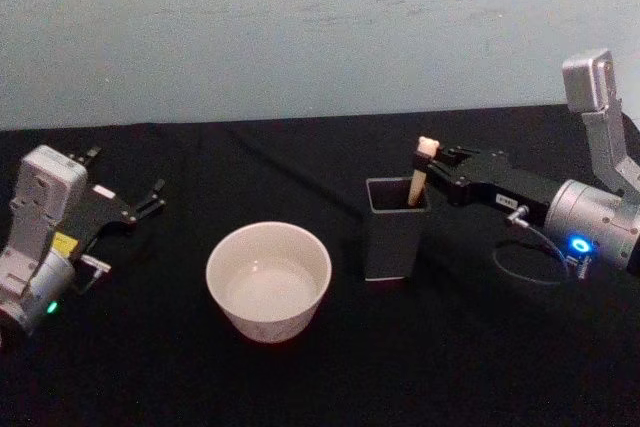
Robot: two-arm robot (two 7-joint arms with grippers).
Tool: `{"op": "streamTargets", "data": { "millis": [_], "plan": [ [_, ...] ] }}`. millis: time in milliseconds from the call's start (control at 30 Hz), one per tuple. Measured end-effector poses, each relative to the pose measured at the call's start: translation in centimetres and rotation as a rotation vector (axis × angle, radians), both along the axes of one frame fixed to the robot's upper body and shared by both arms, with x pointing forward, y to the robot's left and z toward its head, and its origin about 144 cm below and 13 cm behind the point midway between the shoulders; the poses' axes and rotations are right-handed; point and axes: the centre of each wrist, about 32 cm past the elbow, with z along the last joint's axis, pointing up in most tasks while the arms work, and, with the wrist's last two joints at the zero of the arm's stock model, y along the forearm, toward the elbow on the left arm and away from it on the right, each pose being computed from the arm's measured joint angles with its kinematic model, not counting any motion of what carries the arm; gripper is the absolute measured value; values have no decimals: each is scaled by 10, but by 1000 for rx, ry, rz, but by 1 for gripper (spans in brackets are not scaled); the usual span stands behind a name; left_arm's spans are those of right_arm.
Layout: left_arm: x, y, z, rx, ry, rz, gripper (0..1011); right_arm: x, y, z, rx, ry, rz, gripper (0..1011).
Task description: Pick up the stirring spoon with one hand, stir inside the cup, then place it back in its original position.
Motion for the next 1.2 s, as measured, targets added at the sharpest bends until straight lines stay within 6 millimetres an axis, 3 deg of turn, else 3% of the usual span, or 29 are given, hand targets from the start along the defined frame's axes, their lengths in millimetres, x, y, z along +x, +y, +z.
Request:
{"op": "streamTargets", "data": {
  "millis": [1200],
  "plan": [
    [0, 0, 0, 0, 0, 0, 1001, 2, -4, 52, 156, -144, -20, 218]
  ]
}}
